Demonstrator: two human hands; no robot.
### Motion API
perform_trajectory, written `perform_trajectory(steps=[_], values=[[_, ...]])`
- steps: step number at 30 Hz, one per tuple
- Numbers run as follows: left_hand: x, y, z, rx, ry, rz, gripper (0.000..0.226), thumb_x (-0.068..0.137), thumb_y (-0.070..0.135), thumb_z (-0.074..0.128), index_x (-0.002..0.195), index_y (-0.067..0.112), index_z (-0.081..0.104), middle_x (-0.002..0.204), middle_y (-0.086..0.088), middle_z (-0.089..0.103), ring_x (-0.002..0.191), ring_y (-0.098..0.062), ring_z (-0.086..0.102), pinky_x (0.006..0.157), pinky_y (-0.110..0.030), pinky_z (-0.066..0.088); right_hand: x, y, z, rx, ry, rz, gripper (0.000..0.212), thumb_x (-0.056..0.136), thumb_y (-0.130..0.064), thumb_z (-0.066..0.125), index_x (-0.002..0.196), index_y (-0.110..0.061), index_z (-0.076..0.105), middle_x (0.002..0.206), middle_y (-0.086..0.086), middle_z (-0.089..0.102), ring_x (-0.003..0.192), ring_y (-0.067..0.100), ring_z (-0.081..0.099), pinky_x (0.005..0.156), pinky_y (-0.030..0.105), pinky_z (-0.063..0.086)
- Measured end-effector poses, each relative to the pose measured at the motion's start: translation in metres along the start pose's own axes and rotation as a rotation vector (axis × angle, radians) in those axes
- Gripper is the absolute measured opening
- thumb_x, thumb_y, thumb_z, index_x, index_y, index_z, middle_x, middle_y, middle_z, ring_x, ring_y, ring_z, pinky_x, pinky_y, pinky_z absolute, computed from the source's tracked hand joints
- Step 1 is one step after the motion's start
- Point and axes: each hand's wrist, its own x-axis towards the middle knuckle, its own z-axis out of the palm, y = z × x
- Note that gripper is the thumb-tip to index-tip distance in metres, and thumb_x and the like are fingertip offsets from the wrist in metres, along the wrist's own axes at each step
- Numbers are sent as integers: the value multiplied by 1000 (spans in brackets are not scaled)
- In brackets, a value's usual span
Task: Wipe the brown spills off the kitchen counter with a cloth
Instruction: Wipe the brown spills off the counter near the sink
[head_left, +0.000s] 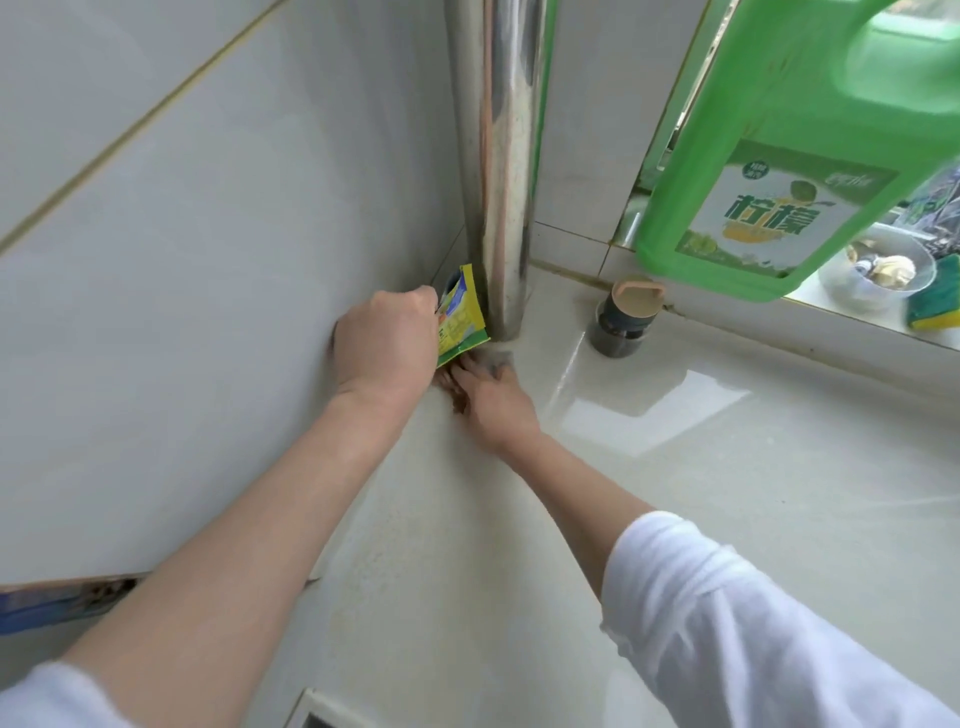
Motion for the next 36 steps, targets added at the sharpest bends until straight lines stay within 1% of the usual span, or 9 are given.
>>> perform_trajectory(steps=[6, 10, 15, 21, 25, 28, 31, 34, 36], values=[[-3, 7, 20, -113, -107, -89, 14, 92, 24, 57, 90, 15, 68, 79, -11, 67, 72, -37, 60, 56, -30, 38, -108, -23, 31, 181, -291, -466, 47, 89, -16, 55, 132, -31, 60, 143, -12, 53, 104, 29, 50, 86, 32, 51], [-2, 9, 34, -323, -118, -101, 14, 87, 33, 66, 84, 20, 72, 77, -5, 70, 74, -32, 62, 56, -29, 40, -88, 60, -19, 125, -51, -78, 50, 92, -20, 46, 136, -44, 52, 151, -18, 41, 133, 22, 42, 102, 31, 44], [9, 30, 48, -555, -166, 58, 12, 83, 33, 72, 82, 21, 75, 73, 1, 70, 72, -23, 63, 62, -33, 49, -88, 82, -39, 34, 102, 354, 61, 88, -11, 54, 144, -33, 45, 156, -11, 37, 132, 34, 38, 98, 44, 49], [26, 66, 49, -520, -249, 315, 22, 89, 29, 68, 109, 22, 73, 99, -4, 73, 92, -27, 65, 78, -36, 51, -150, 45, -3, 125, -216, -245, 59, 84, -18, 53, 138, -43, 50, 152, -21, 39, 128, 23, 47, 93, 37, 52], [21, 58, 41, -518, -244, 487, 57, 91, 17, 64, 145, 28, 49, 148, 4, 50, 130, -17, 51, 106, -28, 39, -140, 137, -45, 110, 167, 276, 64, 77, -11, 46, 133, -39, 54, 152, -16, 40, 137, 20, 41, 102, 41, 47], [6, 35, 43, -563, -154, 437, 53, 89, 14, 61, 139, 29, 55, 143, 5, 56, 125, -17, 57, 105, -36, 46, -140, 123, -46, 86, 284, 578, 55, 85, -14, 50, 137, -29, 54, 153, -4, 39, 134, 29, 40, 96, 44, 50], [-20, 18, 57, -493, -266, 376, 37, 90, 17, 55, 125, 22, 65, 120, -5, 69, 106, -30, 65, 88, -42, 53, -159, 49, -6, 196, 124, 198, 52, 83, -21, 52, 133, -37, 54, 143, -9, 42, 124, 18, 49, 87, 36, 54], [-57, 7, 80, -272, -606, 336, 45, 97, 21, 50, 141, 28, 52, 147, -8, 49, 135, -30, 45, 110, -38, 38, -192, 9, 13, 215, -223, -307, 41, 83, -26, 55, 122, -35, 61, 128, -11, 51, 116, 13, 50, 76, 27, 52], [-80, 3, 88, -152, -777, 338, 53, 101, 28, 45, 152, 37, 33, 163, -9, 20, 148, -35, 21, 120, -39, 22, -194, 38, -9, 244, -206, -278, 40, 76, -20, 58, 111, -37, 67, 120, -17, 56, 110, 7, 55, 78, 26, 53]])
